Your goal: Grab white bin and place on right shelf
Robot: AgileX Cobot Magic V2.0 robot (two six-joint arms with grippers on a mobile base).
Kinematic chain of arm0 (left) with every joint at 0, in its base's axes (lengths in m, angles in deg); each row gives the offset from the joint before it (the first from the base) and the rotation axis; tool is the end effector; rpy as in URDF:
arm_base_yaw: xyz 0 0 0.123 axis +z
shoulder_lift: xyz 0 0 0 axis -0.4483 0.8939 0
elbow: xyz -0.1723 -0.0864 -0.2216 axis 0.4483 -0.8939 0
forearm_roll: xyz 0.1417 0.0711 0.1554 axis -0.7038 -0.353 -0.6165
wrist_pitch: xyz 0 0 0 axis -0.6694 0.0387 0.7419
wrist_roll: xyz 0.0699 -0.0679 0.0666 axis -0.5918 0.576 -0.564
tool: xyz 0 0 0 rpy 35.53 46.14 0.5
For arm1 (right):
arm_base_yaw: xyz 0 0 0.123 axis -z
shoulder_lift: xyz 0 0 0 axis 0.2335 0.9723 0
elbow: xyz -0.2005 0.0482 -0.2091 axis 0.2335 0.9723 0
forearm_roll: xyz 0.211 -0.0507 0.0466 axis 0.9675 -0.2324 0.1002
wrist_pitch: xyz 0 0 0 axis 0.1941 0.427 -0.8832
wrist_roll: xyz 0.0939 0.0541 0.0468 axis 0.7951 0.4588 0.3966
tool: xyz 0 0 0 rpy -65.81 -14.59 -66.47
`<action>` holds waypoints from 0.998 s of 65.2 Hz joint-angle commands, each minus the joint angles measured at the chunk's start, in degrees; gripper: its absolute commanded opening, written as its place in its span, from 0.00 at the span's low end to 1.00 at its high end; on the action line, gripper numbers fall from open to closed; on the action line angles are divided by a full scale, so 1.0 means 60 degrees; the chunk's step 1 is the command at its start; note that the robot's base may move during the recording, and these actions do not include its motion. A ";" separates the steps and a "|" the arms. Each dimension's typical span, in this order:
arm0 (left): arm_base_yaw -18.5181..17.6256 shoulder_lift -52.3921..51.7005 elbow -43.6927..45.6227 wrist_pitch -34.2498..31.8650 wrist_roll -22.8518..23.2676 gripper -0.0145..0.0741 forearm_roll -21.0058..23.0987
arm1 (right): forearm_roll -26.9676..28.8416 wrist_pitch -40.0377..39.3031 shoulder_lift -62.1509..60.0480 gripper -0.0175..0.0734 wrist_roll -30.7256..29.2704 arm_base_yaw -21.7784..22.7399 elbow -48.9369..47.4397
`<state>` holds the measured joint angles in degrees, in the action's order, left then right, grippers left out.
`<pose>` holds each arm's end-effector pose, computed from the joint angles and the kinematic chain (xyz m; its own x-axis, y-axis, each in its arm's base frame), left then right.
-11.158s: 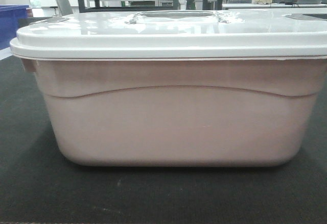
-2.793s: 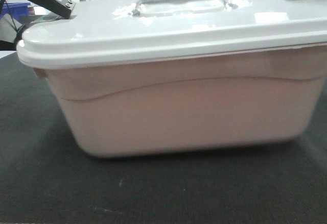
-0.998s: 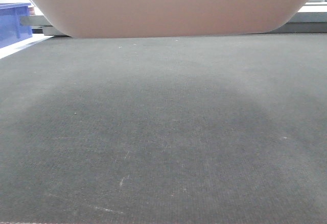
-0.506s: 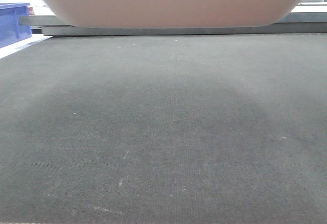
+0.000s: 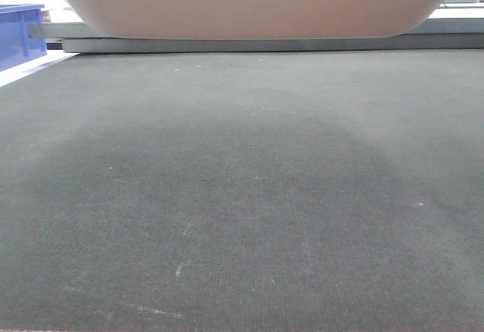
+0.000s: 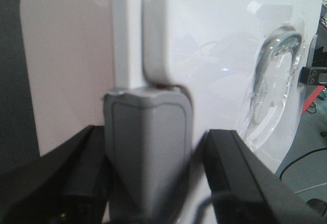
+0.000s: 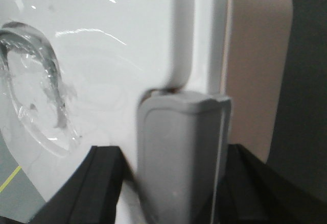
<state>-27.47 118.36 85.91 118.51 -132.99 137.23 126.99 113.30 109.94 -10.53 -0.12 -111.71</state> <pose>0.1703 -0.0988 0.4081 -0.5357 -0.0009 -0.8444 0.6948 0.5678 -0.4414 0.1584 0.0638 0.4004 -0.5778 0.0966 -0.8104 -0.5456 0.6928 0.4716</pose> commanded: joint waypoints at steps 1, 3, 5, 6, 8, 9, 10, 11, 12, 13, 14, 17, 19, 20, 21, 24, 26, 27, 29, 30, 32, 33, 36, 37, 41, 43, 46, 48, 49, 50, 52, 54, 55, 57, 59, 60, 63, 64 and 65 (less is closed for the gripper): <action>-0.0189 -0.0261 0.0295 0.0760 -0.0104 0.46 0.1893 | 0.1585 0.1242 -0.0195 0.66 -0.0063 -0.0099 -0.0334; -0.0189 -0.0261 0.0295 0.0760 -0.0104 0.46 0.1893 | 0.1585 0.1242 -0.0195 0.66 -0.0063 -0.0099 -0.0334; -0.0189 -0.0261 0.0295 0.0760 -0.0104 0.46 0.1893 | 0.1585 0.1220 -0.0195 0.66 -0.0063 -0.0099 -0.0334; -0.0189 -0.0261 0.0295 0.0760 -0.0104 0.46 0.1893 | 0.1585 0.1213 -0.0195 0.66 -0.0063 -0.0099 -0.0334; -0.0189 -0.0261 0.0295 0.0760 -0.0104 0.46 0.1893 | 0.1585 0.1209 -0.0195 0.66 -0.0063 -0.0099 -0.0334; -0.0189 -0.0261 0.0295 0.0760 -0.0104 0.46 0.1893 | 0.1585 0.1209 -0.0195 0.66 -0.0063 -0.0099 -0.0334; -0.0189 -0.0261 0.0295 0.0760 -0.0104 0.46 0.1893 | 0.1585 0.1209 -0.0195 0.66 -0.0063 -0.0099 -0.0334; -0.0189 -0.0261 0.0295 0.0760 -0.0104 0.46 0.1893 | 0.1585 0.1209 -0.0195 0.66 -0.0063 -0.0099 -0.0334; -0.0189 -0.0261 0.0295 0.0760 -0.0104 0.46 0.1893 | 0.1585 0.1209 -0.0195 0.66 -0.0063 -0.0099 -0.0334; -0.0189 -0.0261 0.0295 0.0760 -0.0104 0.46 0.1893 | 0.1585 0.1209 -0.0195 0.66 -0.0063 -0.0099 -0.0334; -0.0189 -0.0261 0.0295 0.0760 -0.0104 0.46 0.1893 | 0.1585 0.1209 -0.0195 0.66 -0.0063 -0.0099 -0.0334; -0.0189 -0.0261 0.0295 0.0760 -0.0104 0.46 0.1893 | 0.1585 0.1209 -0.0195 0.66 -0.0063 -0.0099 -0.0334; -0.0189 -0.0261 0.0295 0.0760 -0.0104 0.46 0.1893 | 0.1585 0.1209 -0.0195 0.66 -0.0063 -0.0099 -0.0334; -0.0189 -0.0261 0.0295 0.0760 -0.0104 0.46 0.1893 | 0.1585 0.1209 -0.0195 0.66 -0.0063 -0.0099 -0.0334; -0.0189 -0.0261 0.0295 0.0760 -0.0104 0.46 0.1893 | 0.1585 0.1209 -0.0195 0.66 -0.0063 -0.0099 -0.0334; -0.0189 -0.0261 0.0295 0.0760 -0.0104 0.46 0.1893 | 0.1585 0.1209 -0.0195 0.66 -0.0063 -0.0099 -0.0334; -0.0189 -0.0261 0.0295 0.0760 -0.0104 0.46 0.1893 | 0.1585 0.1209 -0.0195 0.66 -0.0063 -0.0099 -0.0334; -0.0189 -0.0261 0.0295 0.0760 -0.0104 0.46 0.1893 | 0.1585 0.1209 -0.0195 0.66 -0.0063 -0.0099 -0.0334; -0.0189 -0.0261 0.0295 0.0760 -0.0104 0.46 0.1893 | 0.1585 0.1209 -0.0195 0.66 -0.0063 -0.0099 -0.0334; -0.0189 -0.0261 0.0295 0.0760 -0.0104 0.46 0.1893 | 0.1585 0.1209 -0.0195 0.66 -0.0063 -0.0099 -0.0334; -0.0189 -0.0261 0.0295 0.0760 -0.0104 0.46 0.1893 | 0.1585 0.1209 -0.0195 0.66 -0.0063 -0.0099 -0.0334; -0.0189 -0.0261 0.0295 0.0760 -0.0104 0.46 0.1893 | 0.1585 0.1209 -0.0195 0.66 -0.0063 -0.0099 -0.0334; -0.0189 -0.0261 0.0295 0.0760 -0.0104 0.46 0.1893 | 0.1585 0.1209 -0.0195 0.66 -0.0063 -0.0099 -0.0334; -0.0189 -0.0261 0.0295 0.0760 -0.0104 0.46 0.1893 | 0.1585 0.1209 -0.0195 0.66 -0.0063 -0.0099 -0.0334; -0.0189 -0.0261 0.0295 0.0760 -0.0104 0.46 0.1893 | 0.1585 0.1209 -0.0195 0.66 -0.0063 -0.0099 -0.0334; -0.0189 -0.0261 0.0295 0.0760 -0.0104 0.46 0.1893 | 0.1585 0.1209 -0.0195 0.66 -0.0063 -0.0099 -0.0334; -0.0189 -0.0261 0.0295 0.0760 -0.0104 0.46 0.1893 | 0.1585 0.1209 -0.0195 0.66 -0.0063 -0.0099 -0.0334; -0.0189 -0.0261 0.0295 0.0760 -0.0104 0.46 0.1893 | 0.1585 0.1209 -0.0195 0.66 -0.0063 -0.0099 -0.0334; -0.0189 -0.0261 0.0295 0.0760 -0.0104 0.46 0.1893 | 0.1585 0.1209 -0.0195 0.66 -0.0063 -0.0099 -0.0334; -0.0189 -0.0261 0.0295 0.0760 -0.0104 0.46 0.1893 | 0.1585 0.1209 -0.0195 0.66 -0.0063 -0.0099 -0.0334; -0.0189 -0.0261 0.0295 0.0760 -0.0104 0.46 0.1893 | 0.1585 0.1209 -0.0195 0.66 -0.0063 -0.0099 -0.0334; -0.0189 -0.0261 0.0295 0.0760 -0.0104 0.46 0.1893 | 0.1585 0.1209 -0.0195 0.66 -0.0063 -0.0099 -0.0334; -0.0189 -0.0261 0.0295 0.0760 -0.0104 0.46 0.1893 | 0.1585 0.1209 -0.0195 0.66 -0.0063 -0.0099 -0.0334; -0.0189 -0.0261 0.0295 0.0760 -0.0104 0.46 0.1893 | 0.1585 0.1209 -0.0195 0.66 -0.0063 -0.0099 -0.0334; -0.0189 -0.0261 0.0295 0.0760 -0.0104 0.46 0.1893 | 0.1585 0.1209 -0.0195 0.66 -0.0063 -0.0099 -0.0334; -0.0189 -0.0261 0.0295 0.0760 -0.0104 0.46 0.1893 | 0.1585 0.1209 -0.0195 0.66 -0.0063 -0.0099 -0.0334; -0.0189 -0.0261 0.0295 0.0760 -0.0104 0.46 0.1893 | 0.1585 0.1209 -0.0195 0.66 -0.0063 -0.0099 -0.0334; -0.0189 -0.0261 0.0295 0.0760 -0.0104 0.46 0.1893 | 0.1585 0.1209 -0.0195 0.66 -0.0063 -0.0099 -0.0334; -0.0189 -0.0261 0.0295 0.0760 -0.0104 0.46 0.1893 | 0.1585 0.1209 -0.0195 0.66 -0.0063 -0.0099 -0.0334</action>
<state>-27.47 118.36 85.91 118.51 -132.99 137.31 126.99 113.30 109.94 -10.53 -0.12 -111.71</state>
